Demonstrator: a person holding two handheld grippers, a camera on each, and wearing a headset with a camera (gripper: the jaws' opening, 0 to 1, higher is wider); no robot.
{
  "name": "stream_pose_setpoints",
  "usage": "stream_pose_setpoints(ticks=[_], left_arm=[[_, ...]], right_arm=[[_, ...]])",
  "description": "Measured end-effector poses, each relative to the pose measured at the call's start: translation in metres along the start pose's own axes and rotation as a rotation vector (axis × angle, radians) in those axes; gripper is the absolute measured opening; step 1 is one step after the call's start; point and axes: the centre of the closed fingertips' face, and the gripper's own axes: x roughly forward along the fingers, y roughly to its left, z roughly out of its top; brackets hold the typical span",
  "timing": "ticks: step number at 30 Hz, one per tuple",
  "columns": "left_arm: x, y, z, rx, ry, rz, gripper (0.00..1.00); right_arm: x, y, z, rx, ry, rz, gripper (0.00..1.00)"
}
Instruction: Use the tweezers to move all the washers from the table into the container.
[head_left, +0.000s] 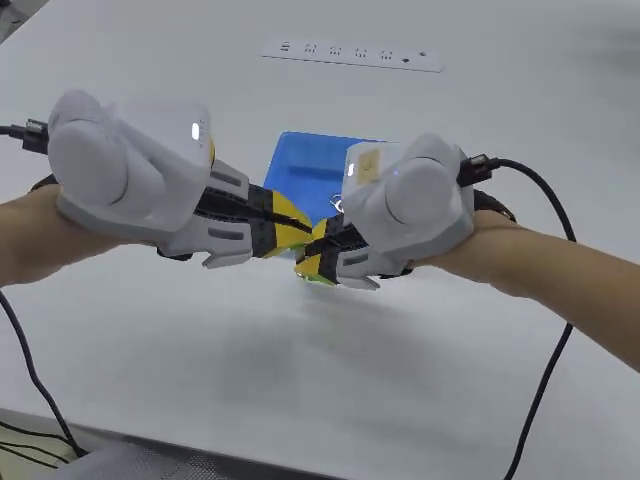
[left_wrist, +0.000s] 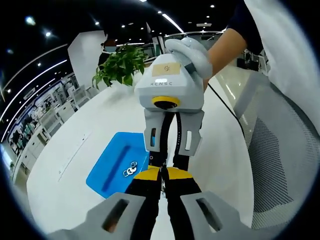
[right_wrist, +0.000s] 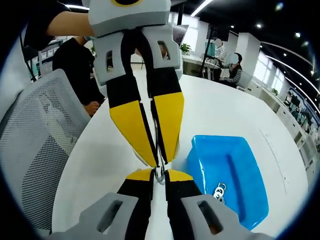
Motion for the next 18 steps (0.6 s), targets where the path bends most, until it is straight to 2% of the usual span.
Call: stream_pose_setpoints(ticks=[2, 4, 5, 6, 8, 12, 18], left_arm=[[0.001, -0.001, 0.000, -0.004, 0.003, 0.004, 0.08], [0.000, 0.001, 0.002, -0.044, -0.012, 0.020, 0.09], [-0.002, 0.002, 0.006, -0.069, -0.036, 0.032, 0.12], [-0.003, 0.005, 0.006, -0.072, -0.041, 0.041, 0.14], [-0.005, 0.006, 0.004, -0.056, -0.023, 0.050, 0.14], [-0.008, 0.003, 0.001, -0.047, -0.012, 0.042, 0.10], [-0.016, 0.000, 0.002, -0.083, -0.030, 0.045, 0.16]], right_arm=[[-0.002, 0.000, -0.001, 0.002, 0.000, -0.004, 0.09], [-0.003, 0.004, -0.001, 0.017, -0.010, 0.003, 0.09], [-0.002, 0.006, -0.001, 0.019, -0.016, 0.004, 0.09], [-0.002, 0.007, -0.001, 0.020, -0.019, 0.004, 0.09], [-0.002, 0.007, 0.001, 0.030, -0.028, -0.004, 0.09], [-0.001, 0.007, 0.002, 0.029, -0.025, -0.001, 0.09], [-0.002, 0.010, 0.004, 0.034, -0.033, 0.003, 0.09]])
